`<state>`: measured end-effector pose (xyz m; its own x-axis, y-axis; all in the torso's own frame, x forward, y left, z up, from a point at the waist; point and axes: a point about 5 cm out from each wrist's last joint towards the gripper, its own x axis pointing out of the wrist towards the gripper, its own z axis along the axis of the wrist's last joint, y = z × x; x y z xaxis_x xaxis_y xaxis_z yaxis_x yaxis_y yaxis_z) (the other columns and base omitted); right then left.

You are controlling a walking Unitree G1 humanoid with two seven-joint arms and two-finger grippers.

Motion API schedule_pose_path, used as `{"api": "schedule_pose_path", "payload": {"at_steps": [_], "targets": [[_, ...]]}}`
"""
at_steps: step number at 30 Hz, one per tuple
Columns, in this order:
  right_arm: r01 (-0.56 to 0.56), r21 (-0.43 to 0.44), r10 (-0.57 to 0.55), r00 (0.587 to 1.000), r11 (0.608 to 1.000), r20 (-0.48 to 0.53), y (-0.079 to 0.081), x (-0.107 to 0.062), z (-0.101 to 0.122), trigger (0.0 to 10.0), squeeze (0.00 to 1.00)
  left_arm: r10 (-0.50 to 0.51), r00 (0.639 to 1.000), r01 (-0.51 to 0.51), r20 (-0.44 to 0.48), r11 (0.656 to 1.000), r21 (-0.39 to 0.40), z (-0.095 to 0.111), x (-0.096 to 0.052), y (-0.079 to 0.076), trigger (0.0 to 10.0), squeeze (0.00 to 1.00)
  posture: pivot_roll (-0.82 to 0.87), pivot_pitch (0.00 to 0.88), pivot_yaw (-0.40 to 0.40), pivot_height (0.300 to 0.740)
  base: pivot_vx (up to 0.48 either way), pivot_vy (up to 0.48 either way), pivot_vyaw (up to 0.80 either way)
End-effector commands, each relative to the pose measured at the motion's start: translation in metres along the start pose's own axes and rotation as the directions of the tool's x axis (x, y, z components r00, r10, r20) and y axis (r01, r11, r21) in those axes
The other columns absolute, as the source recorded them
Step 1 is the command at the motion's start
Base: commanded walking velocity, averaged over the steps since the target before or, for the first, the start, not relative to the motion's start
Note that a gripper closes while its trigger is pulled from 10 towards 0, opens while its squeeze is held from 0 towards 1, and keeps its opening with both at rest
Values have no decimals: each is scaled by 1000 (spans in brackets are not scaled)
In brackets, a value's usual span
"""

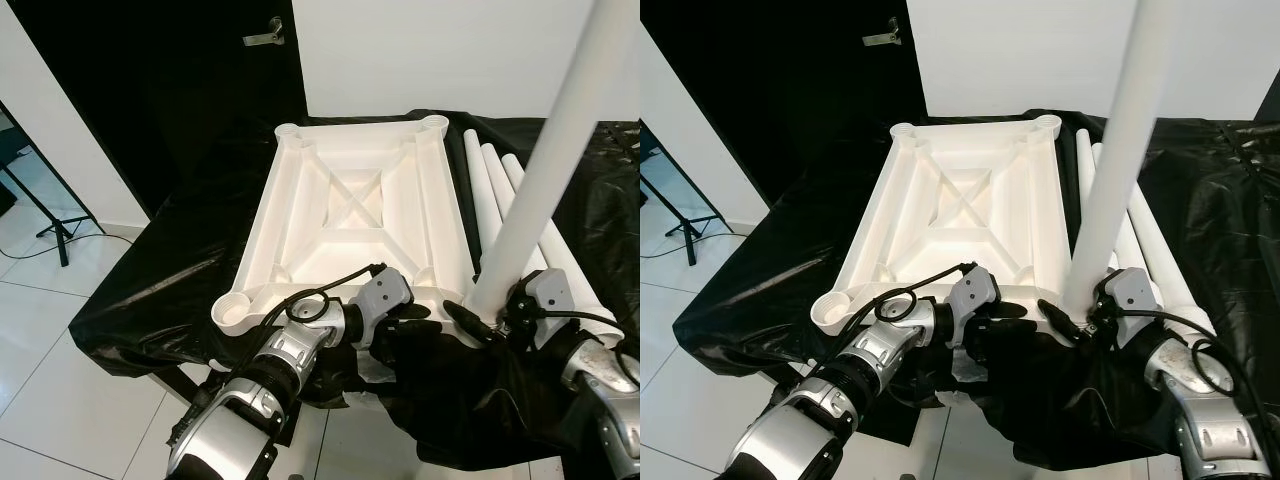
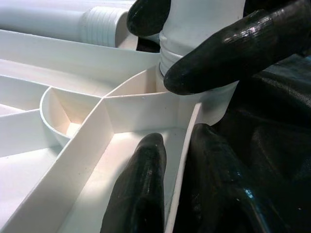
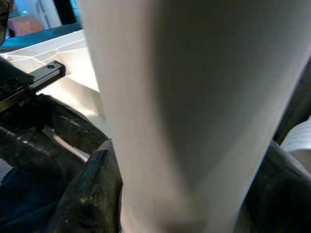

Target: Building children table

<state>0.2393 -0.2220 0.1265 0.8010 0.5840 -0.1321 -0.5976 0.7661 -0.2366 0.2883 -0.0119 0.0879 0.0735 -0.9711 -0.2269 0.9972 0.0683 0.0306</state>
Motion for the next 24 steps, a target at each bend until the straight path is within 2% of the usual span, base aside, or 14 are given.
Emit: {"api": "schedule_pose_path", "payload": {"at_steps": [1, 5, 7, 8, 10, 13, 14, 16, 17, 18, 19, 21, 22, 24], "targets": [[-35, 18, 35, 999, 999, -4, 0, -1, 0, 0, 0, -180, 981, 171, -68, 977, -125, -31, 0, -24, 10000, 0, 64, 0, 51, 740, 0, 0, 0], [-71, 37, 72, 997, 997, -19, 4, -4, -4, 0, 0, -183, 981, 173, -68, 977, -124, -31, 0, -25, 10000, 0, 64, 0, 55, 740, 0, 0, 0], [-70, 51, 71, 997, 996, -21, 7, -5, -6, 0, 0, -184, 980, 175, -69, 977, -123, -32, -1, -25, 10000, 0, 64, 0, 58, 740, 0, 0, 0], [-47, 91, 49, 999, 995, -13, 10, -5, -9, 0, 0, -185, 980, 176, -71, 977, -122, -32, -1, -25, 10000, 0, 63, 0, 58, 740, 0, 0, 0], [-47, 91, 49, 999, 995, -13, 10, -5, -9, 0, 0, -185, 980, 176, -71, 977, -122, -32, -1, -25, 10000, 0, 63, 0, 58, 740, 0, 0, 0], [50, 168, -55, 998, 985, 24, 18, -4, -13, 0, 0, -186, 980, 177, -73, 977, -121, -31, -1, -25, 10000, 0, 64, 0, 58, 740, 0, 0, 0], [163, 202, -174, 984, 966, 36, 23, -4, -16, 0, 0, -186, 980, 177, -74, 977, -120, -31, -1, -24, 10000, 0, 69, 0, 56, 740, 0, 0, 0], [163, 202, -174, 984, 966, 36, 23, -4, -16, 0, 0, -186, 980, 177, -74, 977, -120, -31, -1, -24, 10000, 0, 69, 0, 56, 740, 0, 0, 0], [282, 211, -296, 954, 936, 39, 32, -6, -19, 0, 0, -186, 980, 176, -74, 977, -120, -31, -1, -24, 10000, 0, 72, 0, 54, 740, 0, 0, 0], [282, 211, -296, 954, 936, 39, 32, -6, -19, 0, 0, -186, 980, 176, -74, 977, -120, -31, -1, -24, 10000, 0, 72, 0, 54, 740, 0, 0, 0], [390, 223, -406, 913, 893, 29, 38, -9, -21, 0, 0, -186, 980, 176, -75, 977, -120, -31, -1, -24, 10000, 0, 73, 0, 52, 740, 0, 0, 0], [390, 223, -406, 913, 893, 29, 38, -9, -21, 0, 0, -186, 980, 176, -75, 977, -120, -31, -1, -24, 10000, 0, 73, 0, 52, 740, 0, 0, 0], [472, 227, -488, 873, 852, 18, 43, -11, -22, 0, 0, -185, 980, 175, -76, 977, -121, -32, -2, -24, 10000, 0, 74, 0, 52, 740, 0, 0, 0], [472, 227, -488, 873, 852, 18, 43, -11, -22, 0, 0, -185, 980, 175, -76, 977, -121, -32, -2, -24, 10000, 0, 74, 0, 52, 740, 0, 0, 0]]}}
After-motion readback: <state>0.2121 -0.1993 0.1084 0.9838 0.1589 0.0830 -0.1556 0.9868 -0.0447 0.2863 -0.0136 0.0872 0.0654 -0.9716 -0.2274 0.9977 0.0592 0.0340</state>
